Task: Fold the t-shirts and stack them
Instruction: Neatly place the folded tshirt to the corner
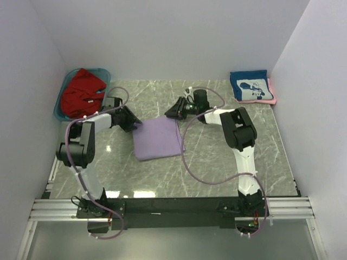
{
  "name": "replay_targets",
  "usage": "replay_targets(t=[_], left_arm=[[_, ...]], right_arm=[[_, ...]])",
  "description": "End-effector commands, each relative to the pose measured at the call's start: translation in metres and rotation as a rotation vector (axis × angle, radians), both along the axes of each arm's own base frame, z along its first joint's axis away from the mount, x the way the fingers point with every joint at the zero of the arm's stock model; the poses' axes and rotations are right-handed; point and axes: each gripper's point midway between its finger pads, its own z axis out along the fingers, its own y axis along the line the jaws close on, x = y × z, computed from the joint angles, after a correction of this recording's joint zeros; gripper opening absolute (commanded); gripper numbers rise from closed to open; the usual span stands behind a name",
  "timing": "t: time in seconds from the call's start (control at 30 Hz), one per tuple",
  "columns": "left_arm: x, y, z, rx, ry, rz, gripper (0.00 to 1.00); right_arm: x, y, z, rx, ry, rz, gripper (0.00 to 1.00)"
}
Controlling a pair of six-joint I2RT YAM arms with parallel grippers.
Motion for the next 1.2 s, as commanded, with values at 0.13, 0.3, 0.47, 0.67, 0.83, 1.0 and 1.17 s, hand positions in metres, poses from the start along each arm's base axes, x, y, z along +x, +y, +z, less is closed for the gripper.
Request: replay_targets(t=[0.13,0.3,0.47,0.67,0.83,1.0,1.17], left_arm=[[0.011,0.002,-0.012,0.0,0.012,-0.005,0.51],[0.012,0.003,0.013,0.028,-0.036,-0.047,0.57],[-0.003,-0.006,0.068,0.209,-0.152,-0.157,0.63],[-0.058,-0.071,0.107,0.537,-0.315,-0.398,0.63],[-0.11,-0.134,0.106,0.677,-0.421,-0.588,0.61],[-0.14,-0.183,0.08,0.732,-0.469,-0.754,0.59],[-0.162,-0.217,0.04,0.814,-0.438,-0.9,0.56]], right_arm=[[0.032,-0.036,-0.043,0.003,0.105,-0.158,0.34],[0.023,-0.049,-0.004,0.012,0.026,-0.139,0.34],[-0.012,-0.076,0.037,-0.187,-0.076,-0.139,0.41],[-0.07,-0.149,0.032,-0.546,-0.12,-0.263,0.69],[-0.111,-0.199,0.027,-0.715,-0.089,-0.339,0.79],[-0.143,-0.222,0.018,-0.733,-0.047,-0.387,0.8],[-0.158,-0.223,0.015,-0.67,-0.031,-0.387,0.8]])
